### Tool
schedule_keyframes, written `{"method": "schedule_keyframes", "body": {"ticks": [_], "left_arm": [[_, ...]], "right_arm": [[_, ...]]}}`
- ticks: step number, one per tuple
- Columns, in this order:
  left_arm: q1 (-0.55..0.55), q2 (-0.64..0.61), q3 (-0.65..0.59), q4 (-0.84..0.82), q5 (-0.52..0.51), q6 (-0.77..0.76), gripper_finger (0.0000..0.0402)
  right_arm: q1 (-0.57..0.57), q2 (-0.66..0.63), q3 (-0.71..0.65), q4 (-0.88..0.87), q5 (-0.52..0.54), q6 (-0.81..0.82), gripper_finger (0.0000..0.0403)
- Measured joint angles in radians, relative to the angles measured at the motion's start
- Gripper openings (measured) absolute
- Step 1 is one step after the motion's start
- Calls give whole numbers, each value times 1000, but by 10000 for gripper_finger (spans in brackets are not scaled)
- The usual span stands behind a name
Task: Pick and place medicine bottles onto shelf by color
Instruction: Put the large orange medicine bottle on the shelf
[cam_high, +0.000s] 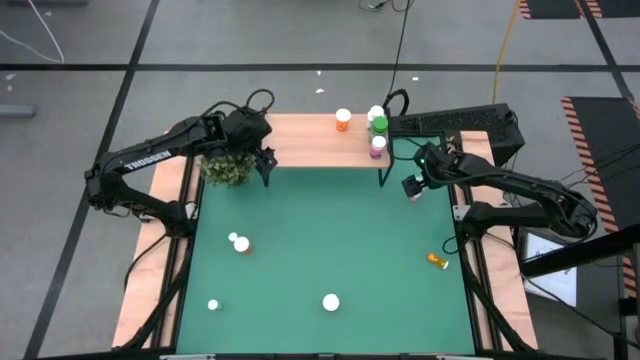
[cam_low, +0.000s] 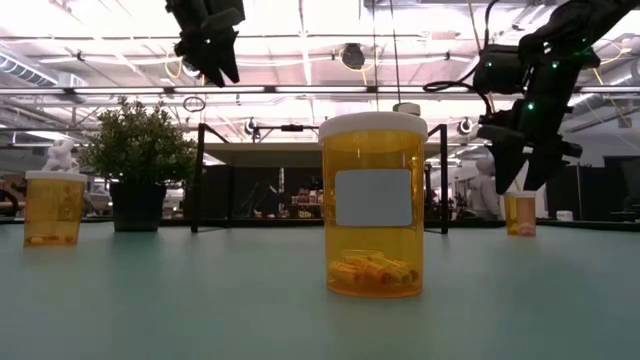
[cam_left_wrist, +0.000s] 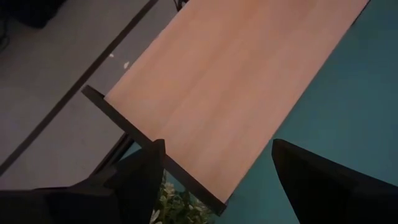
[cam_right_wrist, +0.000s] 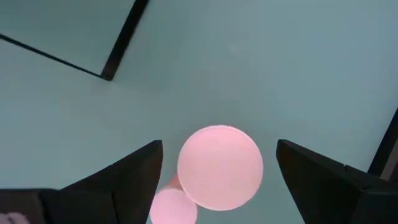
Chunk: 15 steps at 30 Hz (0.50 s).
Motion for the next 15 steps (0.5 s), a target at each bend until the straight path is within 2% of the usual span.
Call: {"method": "schedule_keyframes", "body": {"ticks": [15], "left_arm": [[33, 0, 0, 0, 0, 6, 296]], "right_arm": [[-1, 0, -10, 10, -26, -68, 213]]}}
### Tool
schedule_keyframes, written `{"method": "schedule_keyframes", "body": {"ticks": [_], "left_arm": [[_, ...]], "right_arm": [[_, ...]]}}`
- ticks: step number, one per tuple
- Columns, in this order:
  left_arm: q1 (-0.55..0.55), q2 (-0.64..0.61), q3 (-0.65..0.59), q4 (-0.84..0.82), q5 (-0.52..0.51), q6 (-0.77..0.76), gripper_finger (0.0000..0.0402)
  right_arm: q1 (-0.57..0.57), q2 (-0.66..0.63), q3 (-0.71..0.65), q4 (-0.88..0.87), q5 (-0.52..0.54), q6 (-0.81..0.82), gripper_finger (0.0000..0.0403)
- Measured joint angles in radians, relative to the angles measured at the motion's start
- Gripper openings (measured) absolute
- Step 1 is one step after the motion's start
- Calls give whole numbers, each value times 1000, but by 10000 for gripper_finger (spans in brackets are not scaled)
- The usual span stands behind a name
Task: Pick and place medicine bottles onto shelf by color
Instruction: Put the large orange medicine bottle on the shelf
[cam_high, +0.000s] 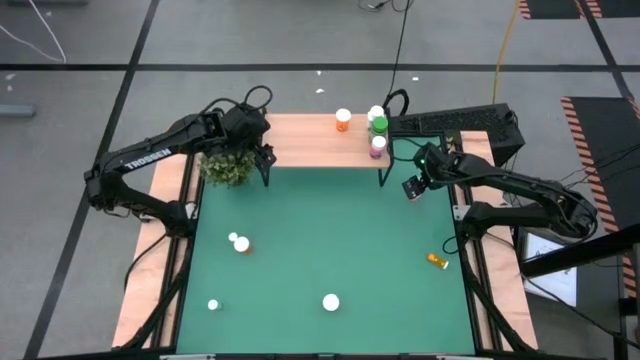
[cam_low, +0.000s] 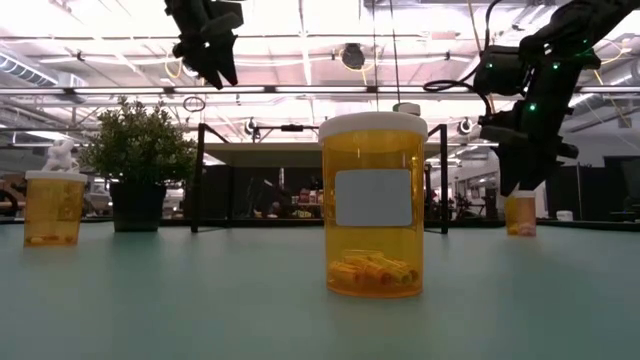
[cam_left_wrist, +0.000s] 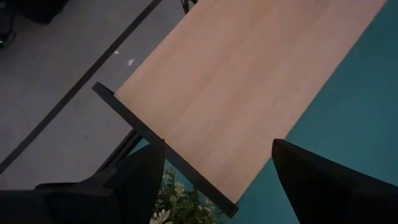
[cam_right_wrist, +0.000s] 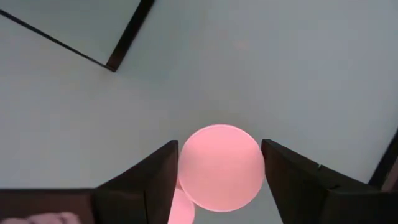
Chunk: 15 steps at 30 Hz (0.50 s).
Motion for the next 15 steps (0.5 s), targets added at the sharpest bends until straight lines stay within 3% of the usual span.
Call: {"method": "schedule_keyframes", "body": {"ticks": [15], "left_arm": [[0, 0, 0, 0, 0, -59, 296]], "right_arm": [[-1, 4, 0, -11, -30, 2, 240]]}}
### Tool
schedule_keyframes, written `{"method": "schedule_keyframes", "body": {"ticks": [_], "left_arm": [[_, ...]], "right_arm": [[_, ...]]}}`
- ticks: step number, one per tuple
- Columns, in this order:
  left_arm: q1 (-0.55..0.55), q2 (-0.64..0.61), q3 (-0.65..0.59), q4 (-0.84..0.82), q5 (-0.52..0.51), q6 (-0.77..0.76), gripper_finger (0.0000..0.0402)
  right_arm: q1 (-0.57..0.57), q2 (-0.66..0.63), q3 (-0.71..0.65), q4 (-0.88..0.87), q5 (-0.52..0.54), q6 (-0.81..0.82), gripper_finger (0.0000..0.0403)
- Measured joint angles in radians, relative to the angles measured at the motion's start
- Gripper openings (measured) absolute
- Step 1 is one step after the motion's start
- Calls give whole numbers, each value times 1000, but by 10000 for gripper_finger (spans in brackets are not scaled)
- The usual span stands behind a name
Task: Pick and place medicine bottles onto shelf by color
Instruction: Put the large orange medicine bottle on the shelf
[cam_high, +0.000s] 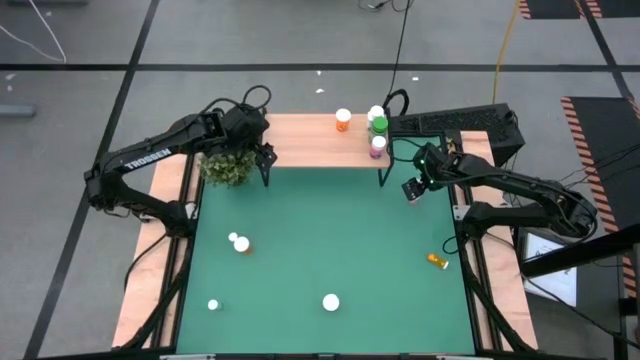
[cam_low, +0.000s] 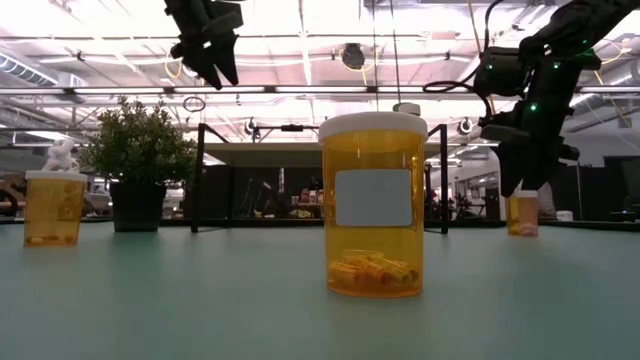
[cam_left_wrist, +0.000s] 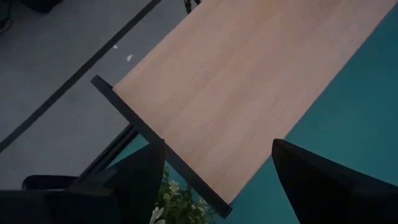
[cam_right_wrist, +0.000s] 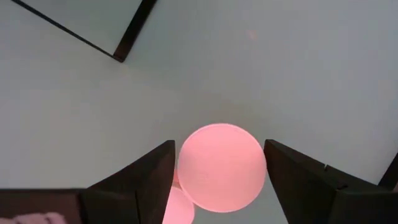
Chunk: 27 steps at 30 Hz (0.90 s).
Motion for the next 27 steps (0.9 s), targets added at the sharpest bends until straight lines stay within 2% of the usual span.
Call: {"method": "schedule_keyframes", "body": {"ticks": [8, 14, 17, 19, 21, 27], "left_arm": [[-7, 0, 0, 0, 0, -1, 296], [-7, 0, 0, 15, 0, -3, 296], [-7, 0, 0, 15, 0, -3, 296], [-7, 0, 0, 14, 1, -4, 296], [-7, 0, 0, 14, 4, -4, 296], [-7, 0, 0, 17, 5, 10, 296]], "right_arm": [[0, 4, 1, -25, 2, 41, 209], [0, 5, 3, -26, -3, 68, 209], [0, 4, 28, -48, -98, 101, 208], [6, 3, 78, -62, -163, 129, 208], [18, 2, 147, -119, -178, 138, 207], [53, 2, 431, -383, -97, 133, 207]]}}
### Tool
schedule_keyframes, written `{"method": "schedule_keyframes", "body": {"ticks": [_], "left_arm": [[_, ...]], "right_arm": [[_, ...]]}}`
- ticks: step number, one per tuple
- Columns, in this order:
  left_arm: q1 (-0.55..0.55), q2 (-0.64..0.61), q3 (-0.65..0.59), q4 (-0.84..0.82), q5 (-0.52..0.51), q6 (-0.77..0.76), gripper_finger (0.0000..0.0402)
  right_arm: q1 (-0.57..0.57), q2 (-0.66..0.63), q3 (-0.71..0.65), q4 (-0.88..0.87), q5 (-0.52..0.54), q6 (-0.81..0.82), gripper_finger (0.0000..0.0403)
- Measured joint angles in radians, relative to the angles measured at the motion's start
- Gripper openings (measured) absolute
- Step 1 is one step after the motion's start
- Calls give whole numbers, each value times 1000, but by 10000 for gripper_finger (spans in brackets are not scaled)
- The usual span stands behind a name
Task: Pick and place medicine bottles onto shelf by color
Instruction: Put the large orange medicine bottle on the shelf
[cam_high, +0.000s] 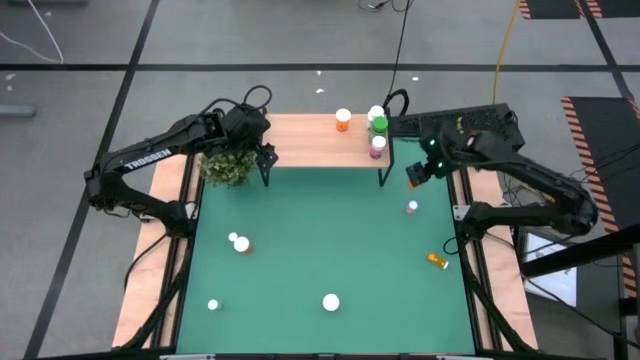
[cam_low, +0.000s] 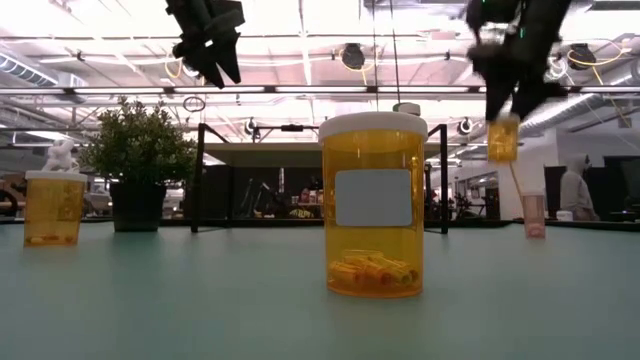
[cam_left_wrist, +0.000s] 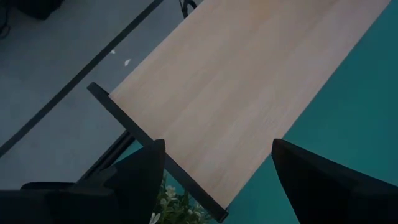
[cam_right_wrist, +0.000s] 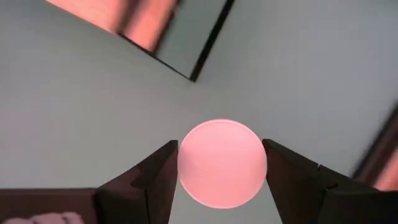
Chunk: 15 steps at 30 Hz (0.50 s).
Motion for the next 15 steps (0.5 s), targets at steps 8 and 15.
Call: {"method": "schedule_keyframes", "body": {"ticks": [8, 15], "left_arm": [[0, 0, 0, 3, 2, 28, 296], [5, 0, 0, 54, 3, 57, 296]], "right_arm": [[74, 13, 374, 48, 72, 28, 206], [134, 190, 640, 249, 71, -74, 206]]}}
